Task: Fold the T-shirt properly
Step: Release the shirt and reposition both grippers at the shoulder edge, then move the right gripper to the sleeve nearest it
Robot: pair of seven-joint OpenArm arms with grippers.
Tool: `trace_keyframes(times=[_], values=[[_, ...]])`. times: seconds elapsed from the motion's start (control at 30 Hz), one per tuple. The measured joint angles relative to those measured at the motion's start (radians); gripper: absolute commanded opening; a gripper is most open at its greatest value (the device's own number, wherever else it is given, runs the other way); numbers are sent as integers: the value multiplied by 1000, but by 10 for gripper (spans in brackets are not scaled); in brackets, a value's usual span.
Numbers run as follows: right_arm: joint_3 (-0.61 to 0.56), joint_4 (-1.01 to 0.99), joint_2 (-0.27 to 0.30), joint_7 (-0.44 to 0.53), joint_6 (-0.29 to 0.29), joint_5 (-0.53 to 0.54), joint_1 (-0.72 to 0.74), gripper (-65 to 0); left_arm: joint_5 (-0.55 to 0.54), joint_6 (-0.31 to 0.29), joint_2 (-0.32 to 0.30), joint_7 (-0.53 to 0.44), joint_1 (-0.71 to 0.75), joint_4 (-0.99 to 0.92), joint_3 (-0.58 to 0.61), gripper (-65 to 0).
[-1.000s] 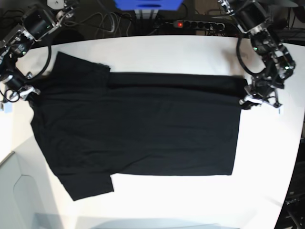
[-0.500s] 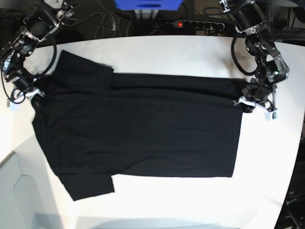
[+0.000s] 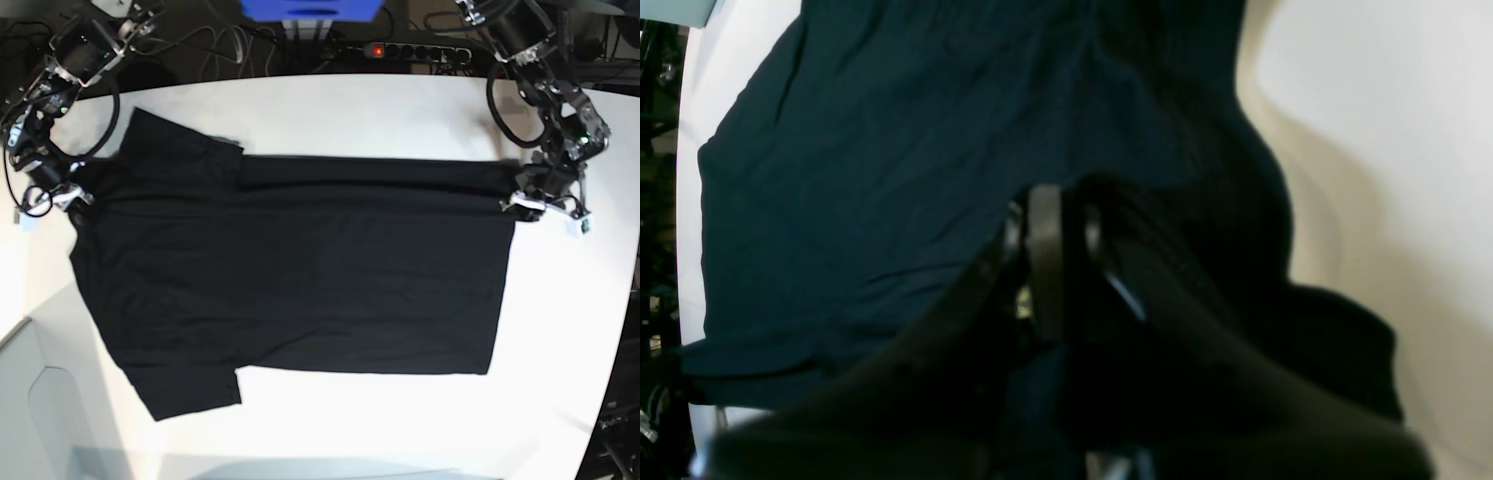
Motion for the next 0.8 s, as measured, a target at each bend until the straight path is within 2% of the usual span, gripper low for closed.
trace_keyframes(times=[0.1, 0.2, 0.3, 0.6, 0.8], values=[[0, 0, 0, 0, 0, 0, -1, -421, -3, 0, 0, -9, 8, 0, -1, -471], [-1, 0, 0, 0, 0, 0, -9, -360, -3, 0, 5, -5, 19, 2, -2, -399], [-27, 0, 2, -2, 0, 0, -17, -325, -1, 0, 5, -4, 21, 4, -2, -393], [-22, 11, 15, -3, 0, 5, -8, -323, -15, 0, 5, -4, 18, 8, -2, -390], [98, 26, 31, 7, 0, 7, -6, -322, -49, -1, 5, -4, 32, 8, -2, -389]])
